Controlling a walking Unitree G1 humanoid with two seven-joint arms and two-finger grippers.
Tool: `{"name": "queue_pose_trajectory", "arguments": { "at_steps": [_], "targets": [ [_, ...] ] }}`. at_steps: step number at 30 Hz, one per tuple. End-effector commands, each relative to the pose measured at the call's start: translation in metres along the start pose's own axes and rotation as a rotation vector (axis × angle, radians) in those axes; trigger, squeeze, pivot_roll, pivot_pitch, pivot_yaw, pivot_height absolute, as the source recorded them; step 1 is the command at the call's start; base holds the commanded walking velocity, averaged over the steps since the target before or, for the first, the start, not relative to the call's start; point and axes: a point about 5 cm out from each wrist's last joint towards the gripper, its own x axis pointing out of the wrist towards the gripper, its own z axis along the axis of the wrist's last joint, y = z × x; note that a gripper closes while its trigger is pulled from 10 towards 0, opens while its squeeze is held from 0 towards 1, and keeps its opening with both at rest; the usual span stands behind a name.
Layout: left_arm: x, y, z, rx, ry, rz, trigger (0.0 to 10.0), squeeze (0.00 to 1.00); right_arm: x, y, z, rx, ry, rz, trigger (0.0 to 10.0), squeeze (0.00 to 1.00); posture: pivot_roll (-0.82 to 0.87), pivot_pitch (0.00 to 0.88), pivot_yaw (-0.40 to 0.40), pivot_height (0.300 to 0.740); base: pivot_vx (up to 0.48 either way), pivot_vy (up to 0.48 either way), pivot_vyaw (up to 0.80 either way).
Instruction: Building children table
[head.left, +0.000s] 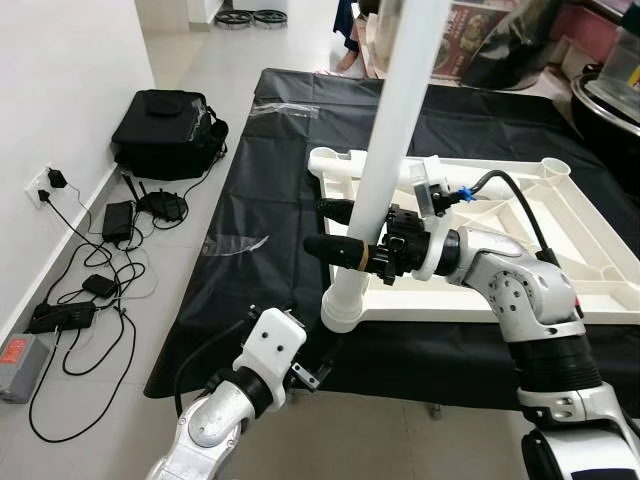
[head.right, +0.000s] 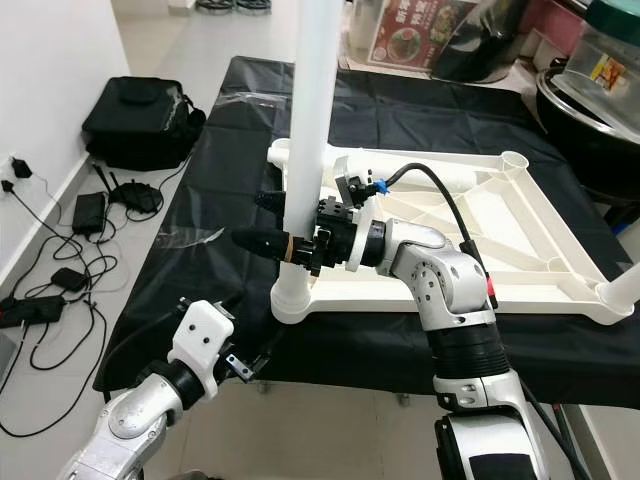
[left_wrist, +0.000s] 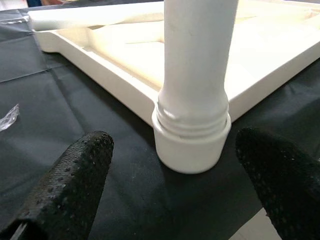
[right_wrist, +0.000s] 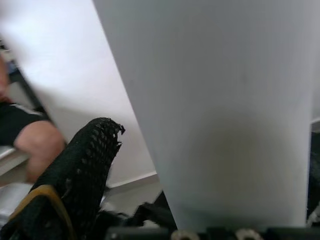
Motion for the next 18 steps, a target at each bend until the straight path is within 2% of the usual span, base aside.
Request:
{"name": "queue_pose_trajectory", "arguments": {
  "at_steps": [1,2,3,5,7,8,10,14,15,16,17,18],
  "targets": [
    [0.0,-0.002,-0.003,-0.004,0.013,-0.003,10.0,0.0,0.005,0.006,0.001,-0.002,0.005,0.073,10.0,0.0,0.16,0.082,-0.101,0.74,0.0,0.0,0.0],
    [0.0,-0.002,-0.003,-0.004,0.013,-0.003,10.0,0.0,0.008,0.0,-0.002,-0.037,0.04,0.037,9.9,0.0,0.16,0.082,-0.101,0.74,0.0,0.0,0.0],
    [0.0,-0.002,-0.003,-0.004,0.013,-0.002,10.0,0.0,0.009,-0.008,-0.004,-0.042,0.061,-0.017,0.0,0.0,0.16,0.082,-0.101,0.74,0.0,0.0,0.0],
    [0.0,-0.002,-0.003,-0.004,0.013,-0.002,10.0,0.0,0.009,-0.008,-0.004,-0.042,0.061,-0.017,0.0,0.0,0.16,0.082,-0.101,0.74,0.0,0.0,0.0],
    [0.0,-0.002,-0.003,-0.003,0.012,-0.001,10.0,0.0,0.008,-0.025,-0.002,-0.078,0.055,-0.158,0.0,0.0,0.15,0.085,-0.1,0.74,0.0,0.0,0.0],
    [0.0,-0.002,-0.003,-0.003,0.012,-0.001,10.0,0.0,0.008,-0.025,-0.002,-0.078,0.055,-0.158,0.0,0.0,0.15,0.085,-0.1,0.74,0.0,0.0,0.0],
    [0.0,-0.002,-0.002,-0.003,0.011,0.0,10.0,0.0,0.004,-0.034,0.002,-0.096,0.033,-0.243,0.0,0.0,0.15,0.085,-0.102,0.74,0.0,0.0,0.0],
    [0.0,-0.002,-0.002,-0.004,0.011,-0.001,10.0,0.0,0.002,-0.035,0.004,-0.101,0.023,-0.269,0.0,0.0,0.15,0.084,-0.101,0.74,0.0,0.0,0.0],
    [0.0,-0.002,-0.003,-0.003,0.011,-0.001,10.0,0.0,0.0,-0.04,0.005,-0.099,0.004,-0.336,0.0,0.0,0.15,0.084,-0.1,0.74,0.0,0.0,0.0],
    [0.0,-0.002,-0.003,-0.003,0.011,-0.001,10.0,0.0,-0.001,-0.049,0.007,-0.101,-0.016,-0.465,0.0,0.0,0.15,0.084,-0.099,0.74,0.0,0.0,0.0],
    [0.0,-0.002,-0.003,-0.003,0.011,-0.001,10.0,0.0,-0.001,-0.049,0.007,-0.101,-0.016,-0.465,0.0,0.0,0.15,0.084,-0.099,0.74,0.0,0.0,0.0],
    [0.0,-0.001,-0.002,-0.002,0.011,0.0,10.0,0.0,-0.008,-0.066,0.009,-0.103,-0.059,-0.762,0.0,0.0,0.15,0.086,-0.097,0.74,0.0,0.0,0.0]
  ]
}}
